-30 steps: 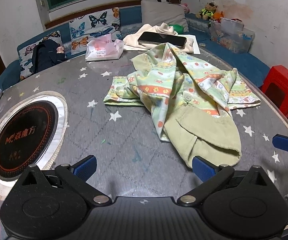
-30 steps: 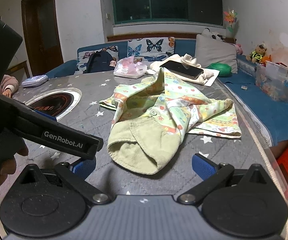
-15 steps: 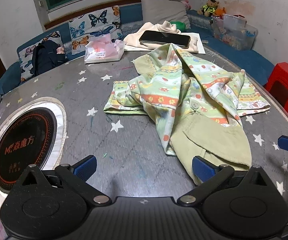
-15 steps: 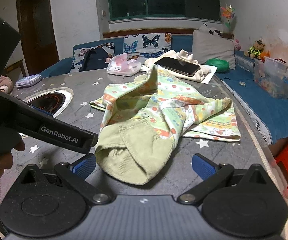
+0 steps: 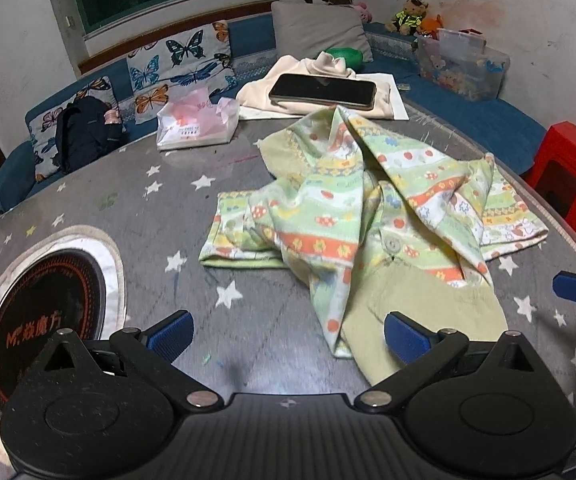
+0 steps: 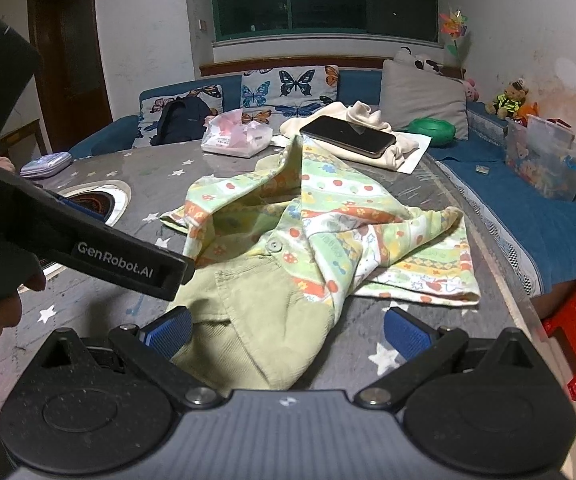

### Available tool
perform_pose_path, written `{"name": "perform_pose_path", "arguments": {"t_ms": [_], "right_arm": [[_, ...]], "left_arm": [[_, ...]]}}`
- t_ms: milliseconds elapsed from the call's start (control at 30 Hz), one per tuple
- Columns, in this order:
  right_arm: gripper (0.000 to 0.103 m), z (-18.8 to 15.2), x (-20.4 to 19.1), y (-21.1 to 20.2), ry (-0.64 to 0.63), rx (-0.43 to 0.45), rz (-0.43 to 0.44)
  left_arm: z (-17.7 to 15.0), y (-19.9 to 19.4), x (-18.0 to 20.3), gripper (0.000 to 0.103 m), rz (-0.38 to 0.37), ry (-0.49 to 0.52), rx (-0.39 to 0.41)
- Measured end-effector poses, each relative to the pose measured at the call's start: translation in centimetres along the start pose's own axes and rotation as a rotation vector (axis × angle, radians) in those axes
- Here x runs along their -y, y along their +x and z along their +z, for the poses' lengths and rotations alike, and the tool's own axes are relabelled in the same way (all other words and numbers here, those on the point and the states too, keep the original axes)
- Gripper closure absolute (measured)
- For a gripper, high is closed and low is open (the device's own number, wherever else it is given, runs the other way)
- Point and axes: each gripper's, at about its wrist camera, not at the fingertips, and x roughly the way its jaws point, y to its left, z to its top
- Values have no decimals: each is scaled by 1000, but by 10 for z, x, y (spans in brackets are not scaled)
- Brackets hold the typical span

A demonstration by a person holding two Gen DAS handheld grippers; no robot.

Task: Fold clothes
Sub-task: 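Move both grippers toward the crumpled green printed shirt, then grasp the shirt edge with the left gripper while the right gripper grasps another edge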

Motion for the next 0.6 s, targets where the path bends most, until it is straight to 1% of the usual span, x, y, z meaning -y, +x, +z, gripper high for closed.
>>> {"name": "perform_pose_path", "arguments": {"t_ms": [133, 300, 367, 400, 433, 467, 500, 567, 600], "right_arm": [[0, 5, 4, 8, 2, -6, -10], [0, 13, 14, 20, 30, -2, -33], [0, 18, 19, 26, 45, 1, -43], [1, 20, 21, 29, 53, 2, -47], [2, 22, 22, 32, 61, 2, -49], [6, 24, 24, 35, 67, 0, -49], [7, 26, 25, 38, 71, -2, -49], [12, 29, 26, 45, 72, -9, -51], [14, 30, 26, 48, 72, -13, -53]], "left_arm": [[9, 3, 3, 1, -19, 28, 23], [23, 10, 9, 13, -46, 76, 48], [28, 14, 12, 21, -55, 94, 55], [31, 16, 14, 22, -59, 103, 58], [34, 19, 15, 26, -60, 114, 60], [36, 22, 16, 31, -60, 126, 58], [38, 26, 17, 33, -61, 136, 56], [40, 32, 17, 46, -65, 151, 48], [41, 36, 15, 49, -61, 154, 42]]}}
